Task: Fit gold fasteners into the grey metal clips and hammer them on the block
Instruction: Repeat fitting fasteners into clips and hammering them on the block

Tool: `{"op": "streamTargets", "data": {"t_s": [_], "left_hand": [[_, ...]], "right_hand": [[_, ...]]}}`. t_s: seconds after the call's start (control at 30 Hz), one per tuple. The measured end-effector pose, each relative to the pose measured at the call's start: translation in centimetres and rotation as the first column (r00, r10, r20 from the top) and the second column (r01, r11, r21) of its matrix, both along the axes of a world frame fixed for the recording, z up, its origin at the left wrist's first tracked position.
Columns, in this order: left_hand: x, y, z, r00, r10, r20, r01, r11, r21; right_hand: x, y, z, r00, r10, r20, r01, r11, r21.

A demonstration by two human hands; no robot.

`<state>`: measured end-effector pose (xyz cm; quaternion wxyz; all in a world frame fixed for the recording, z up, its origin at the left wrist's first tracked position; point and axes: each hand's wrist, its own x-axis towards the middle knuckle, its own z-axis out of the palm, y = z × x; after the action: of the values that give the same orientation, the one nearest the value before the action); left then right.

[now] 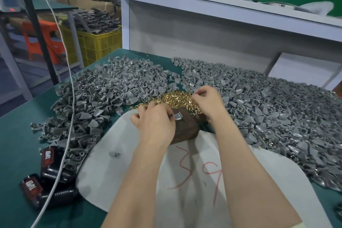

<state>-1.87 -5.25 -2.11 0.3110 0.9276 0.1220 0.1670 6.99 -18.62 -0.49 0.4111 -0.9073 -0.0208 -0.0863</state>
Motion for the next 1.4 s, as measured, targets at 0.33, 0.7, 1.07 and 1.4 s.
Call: {"op": "streamTargets", "data": {"t_s": [0.33,0.7,1.07,1.4], "left_hand": [[-0.1,-0.4,0.2,0.999,-0.048,-0.016,0.049,0.998,0.033],[-0.1,-0.4,0.3,0.997,-0.071,-0.02,0.071,0.997,0.012],[0.1,-0.3,0.0,0.996,-0.087,-0.005,0.087,0.995,0.04],[0.6,-0.7,-0.1,0.998,-0.054,-0.015,0.055,0.996,0.065]], "right_hand": [[-6.1,0.0,1.5,0.985,0.17,-0.041,-0.163,0.977,0.134],[-6.7,1.3,-0.1,0.969,0.207,0.133,-0.154,0.932,-0.329],[-7.0,2.8,1.0,0.981,0.173,0.091,-0.092,0.817,-0.57],[-7.2,4.2,1.7,0.963,0.231,0.139,-0.05,0.659,-0.751]]}}
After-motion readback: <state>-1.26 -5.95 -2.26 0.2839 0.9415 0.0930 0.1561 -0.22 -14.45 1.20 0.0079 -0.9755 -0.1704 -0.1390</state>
